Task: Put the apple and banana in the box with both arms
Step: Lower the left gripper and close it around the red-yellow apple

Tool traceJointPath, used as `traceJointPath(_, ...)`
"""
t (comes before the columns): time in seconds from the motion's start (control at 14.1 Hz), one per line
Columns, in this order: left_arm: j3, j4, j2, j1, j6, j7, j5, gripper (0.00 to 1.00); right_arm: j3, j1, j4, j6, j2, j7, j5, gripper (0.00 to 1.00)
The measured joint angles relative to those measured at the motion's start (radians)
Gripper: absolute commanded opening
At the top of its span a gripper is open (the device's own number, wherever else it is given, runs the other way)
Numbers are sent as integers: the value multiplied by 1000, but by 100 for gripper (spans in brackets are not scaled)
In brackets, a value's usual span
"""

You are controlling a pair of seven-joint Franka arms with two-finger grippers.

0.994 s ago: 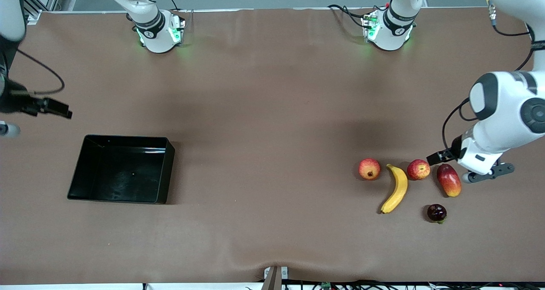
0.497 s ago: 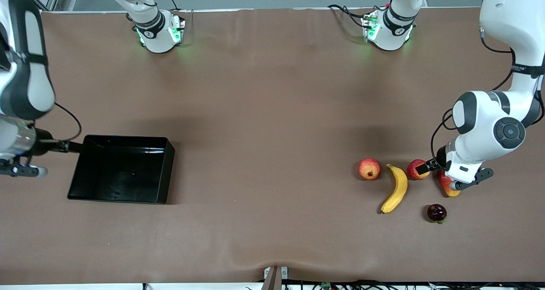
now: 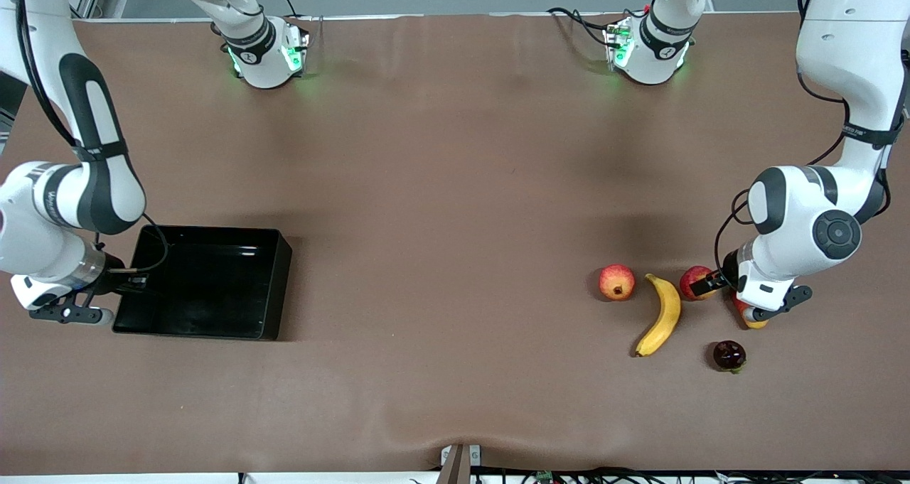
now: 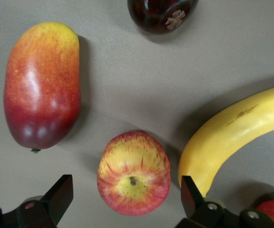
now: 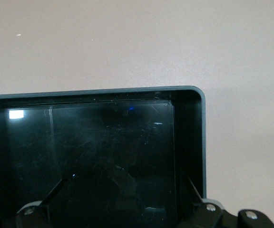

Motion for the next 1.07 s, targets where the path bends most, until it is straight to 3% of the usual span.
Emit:
traceJointPath(0.43,0,0,44,0,41,0,0,100,-2,-27,-9,37,38,-9,-1,100)
traceJointPath(0.5,0,0,51,0,44,0,0,81,0,-26,-9,36,38,-10,-1,100)
traceJointPath(0.64,0,0,58,0,45,0,0,32,4,-25,-7,32,37,-22,-2,100)
traceJointPath(0.71,-1,0,58,0,46,0,0,12,4,-26,-7,30,37,-40,-2,100)
traceJointPath(0.78,-1,1,57,0,46,0,0,0,2,-30,-7,29,37,-55,-2,100)
traceJointPath(1.07,-3,7,56,-4,46,3,0,0,0,-40,-3,22,35,-80,-2,100)
